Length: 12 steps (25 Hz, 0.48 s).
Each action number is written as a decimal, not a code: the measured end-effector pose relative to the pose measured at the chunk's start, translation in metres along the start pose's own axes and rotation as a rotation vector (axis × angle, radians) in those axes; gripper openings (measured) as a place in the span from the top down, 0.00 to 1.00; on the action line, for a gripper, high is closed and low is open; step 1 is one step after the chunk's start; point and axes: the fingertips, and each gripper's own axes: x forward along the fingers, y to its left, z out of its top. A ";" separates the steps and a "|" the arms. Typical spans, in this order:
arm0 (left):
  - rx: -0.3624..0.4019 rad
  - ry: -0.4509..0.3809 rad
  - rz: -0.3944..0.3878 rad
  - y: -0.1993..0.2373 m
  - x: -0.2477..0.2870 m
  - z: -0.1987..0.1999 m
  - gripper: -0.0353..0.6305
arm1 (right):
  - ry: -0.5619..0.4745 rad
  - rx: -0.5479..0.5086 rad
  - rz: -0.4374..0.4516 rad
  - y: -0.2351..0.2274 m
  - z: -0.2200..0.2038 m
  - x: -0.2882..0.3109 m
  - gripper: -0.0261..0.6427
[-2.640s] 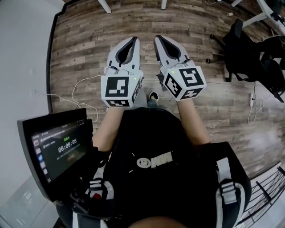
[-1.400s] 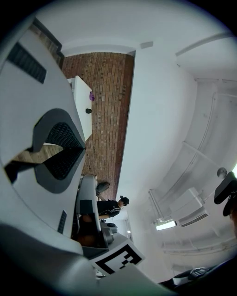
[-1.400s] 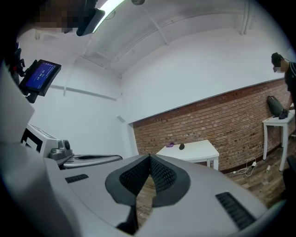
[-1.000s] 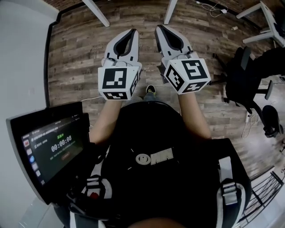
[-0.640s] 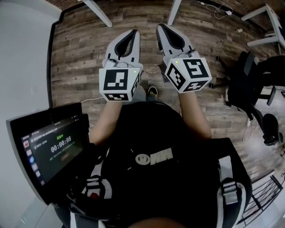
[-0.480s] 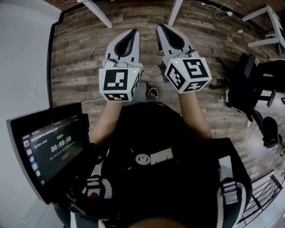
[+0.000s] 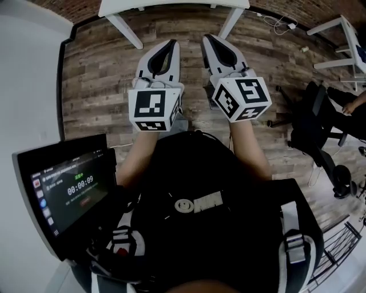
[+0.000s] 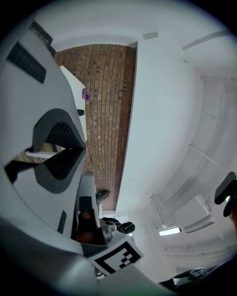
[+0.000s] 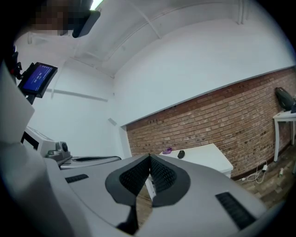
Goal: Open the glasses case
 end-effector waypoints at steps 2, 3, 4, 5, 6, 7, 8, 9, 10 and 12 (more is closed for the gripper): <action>-0.003 -0.007 -0.001 0.017 0.011 0.003 0.94 | 0.003 -0.012 -0.004 -0.002 0.003 0.020 0.95; -0.005 -0.012 -0.002 0.026 0.015 0.004 0.94 | 0.003 -0.016 -0.007 -0.002 0.004 0.029 0.95; -0.007 -0.016 -0.004 0.033 0.018 0.004 0.94 | 0.002 -0.020 -0.010 -0.001 0.004 0.037 0.95; -0.009 -0.018 -0.005 0.040 0.021 0.004 0.94 | 0.000 -0.023 -0.011 0.000 0.005 0.044 0.95; -0.010 -0.017 -0.005 0.046 0.023 0.003 0.94 | -0.001 -0.025 -0.011 0.001 0.005 0.050 0.95; -0.011 -0.016 -0.005 0.052 0.025 0.002 0.94 | -0.001 -0.026 -0.010 0.003 0.004 0.056 0.95; -0.011 -0.014 -0.004 0.057 0.028 0.001 0.94 | -0.001 -0.026 -0.010 0.003 0.004 0.062 0.95; -0.012 -0.011 -0.004 0.062 0.032 0.000 0.94 | -0.001 -0.026 -0.009 0.003 0.004 0.068 0.95; -0.013 -0.007 -0.003 0.067 0.036 0.000 0.94 | 0.001 -0.025 -0.009 0.003 0.004 0.074 0.95; -0.015 0.004 -0.002 0.076 0.044 0.000 0.94 | 0.008 -0.019 -0.007 0.000 0.005 0.086 0.95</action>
